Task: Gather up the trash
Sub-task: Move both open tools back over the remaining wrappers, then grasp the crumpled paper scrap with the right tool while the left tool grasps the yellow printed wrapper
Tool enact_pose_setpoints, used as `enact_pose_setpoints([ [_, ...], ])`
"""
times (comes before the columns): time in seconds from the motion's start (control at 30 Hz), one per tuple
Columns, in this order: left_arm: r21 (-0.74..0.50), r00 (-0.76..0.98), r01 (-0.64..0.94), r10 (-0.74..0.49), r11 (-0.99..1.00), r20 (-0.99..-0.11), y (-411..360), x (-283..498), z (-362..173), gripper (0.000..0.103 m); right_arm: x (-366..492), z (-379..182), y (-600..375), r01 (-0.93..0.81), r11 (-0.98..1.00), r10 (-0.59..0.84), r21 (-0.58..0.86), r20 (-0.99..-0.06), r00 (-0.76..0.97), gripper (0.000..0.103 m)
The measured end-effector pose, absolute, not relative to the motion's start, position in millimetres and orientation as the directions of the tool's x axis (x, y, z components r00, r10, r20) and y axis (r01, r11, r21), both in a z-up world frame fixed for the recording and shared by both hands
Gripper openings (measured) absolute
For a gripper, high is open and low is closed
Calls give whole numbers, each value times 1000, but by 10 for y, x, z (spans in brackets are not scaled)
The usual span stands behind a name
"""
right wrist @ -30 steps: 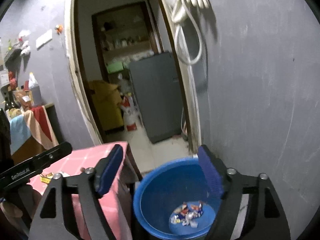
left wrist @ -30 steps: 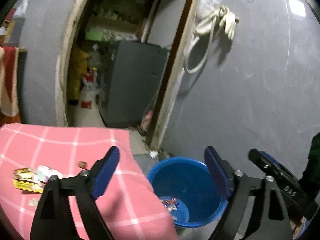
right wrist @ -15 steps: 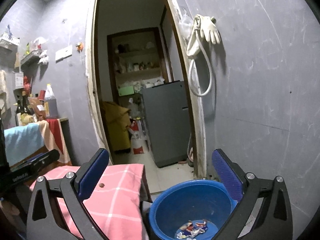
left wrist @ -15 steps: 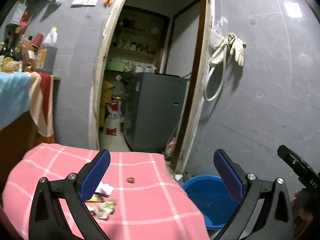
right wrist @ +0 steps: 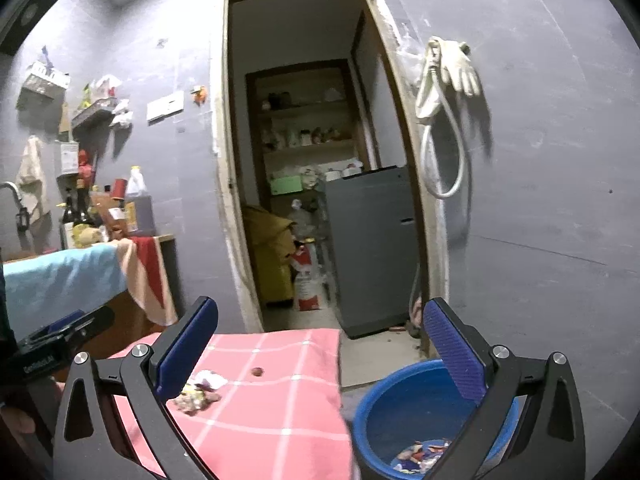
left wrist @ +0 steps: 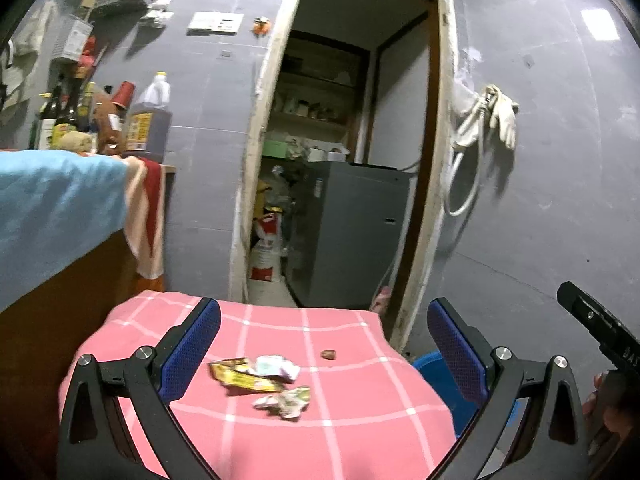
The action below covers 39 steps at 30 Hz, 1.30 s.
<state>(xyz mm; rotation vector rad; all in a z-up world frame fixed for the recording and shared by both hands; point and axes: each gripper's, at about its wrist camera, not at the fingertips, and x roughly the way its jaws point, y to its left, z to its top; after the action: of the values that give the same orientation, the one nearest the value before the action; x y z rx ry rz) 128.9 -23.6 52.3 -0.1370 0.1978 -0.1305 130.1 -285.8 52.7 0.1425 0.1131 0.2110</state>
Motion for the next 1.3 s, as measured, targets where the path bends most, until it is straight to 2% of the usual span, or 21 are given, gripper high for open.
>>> enact_pose_setpoints([
  [0.83,-145,980,-61,32,988,-197,617,1200,293,101,1464,412,-2032,-321,935,338,149,-108,935,103],
  [1.1,-148,967,-74,35,986,-253,786,1361,68,101,1645,232,-1813,-361,925,378,121,-179,908,103],
  [1.3,-164,950,-75,21,984,-311,892,1518,-74,101,1861,10,-1639,-407,906,424,118,-283,861,103],
])
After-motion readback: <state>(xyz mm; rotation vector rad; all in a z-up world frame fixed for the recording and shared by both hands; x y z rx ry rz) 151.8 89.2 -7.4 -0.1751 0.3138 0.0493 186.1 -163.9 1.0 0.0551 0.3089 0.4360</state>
